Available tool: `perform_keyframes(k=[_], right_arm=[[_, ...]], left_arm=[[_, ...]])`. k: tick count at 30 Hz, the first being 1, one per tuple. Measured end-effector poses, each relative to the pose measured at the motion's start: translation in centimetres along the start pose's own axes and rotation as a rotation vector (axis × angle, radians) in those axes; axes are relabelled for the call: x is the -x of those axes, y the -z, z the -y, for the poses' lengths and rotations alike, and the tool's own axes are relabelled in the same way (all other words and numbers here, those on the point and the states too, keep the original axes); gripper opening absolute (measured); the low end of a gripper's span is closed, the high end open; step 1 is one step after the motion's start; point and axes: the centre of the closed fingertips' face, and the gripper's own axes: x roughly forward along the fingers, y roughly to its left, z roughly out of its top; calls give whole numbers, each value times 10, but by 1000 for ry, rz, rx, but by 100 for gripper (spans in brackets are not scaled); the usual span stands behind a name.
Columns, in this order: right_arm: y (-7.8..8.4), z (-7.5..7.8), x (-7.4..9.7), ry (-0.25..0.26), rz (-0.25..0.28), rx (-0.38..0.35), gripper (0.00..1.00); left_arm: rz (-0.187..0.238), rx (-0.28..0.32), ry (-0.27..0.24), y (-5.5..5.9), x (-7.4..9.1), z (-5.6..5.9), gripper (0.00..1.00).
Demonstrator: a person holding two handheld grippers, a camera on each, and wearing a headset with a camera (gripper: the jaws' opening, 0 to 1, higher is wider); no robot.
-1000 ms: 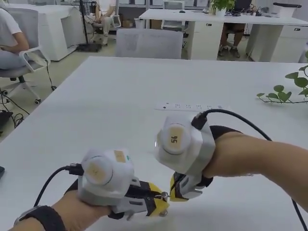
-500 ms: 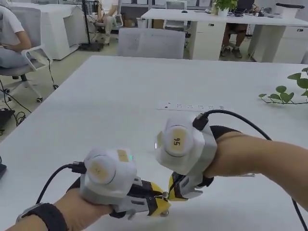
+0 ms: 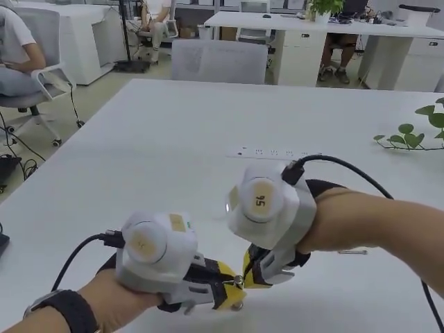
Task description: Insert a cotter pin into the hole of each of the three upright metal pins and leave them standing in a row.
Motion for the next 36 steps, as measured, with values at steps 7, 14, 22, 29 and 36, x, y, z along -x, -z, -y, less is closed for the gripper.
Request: perform_keyframes(k=[7, 14, 22, 29, 36], right_arm=[[-4, 0, 5, 3, 28, -6, 11], [1, 18, 29, 92, 83, -76, 13], [36, 19, 53, 161, 148, -225, 13], [61, 9, 55, 177, 193, -340, 13], [69, 5, 52, 177, 214, -396, 12]], left_arm=[[2, -1, 1, 0, -1, -1, 7], [4, 5, 5, 0, -1, -2, 7], [7, 3, 8, 2, 2, -7, 6], [10, 6, 0, 1, 15, -25, 6], [17, 6, -17, -3, 31, -67, 6]])
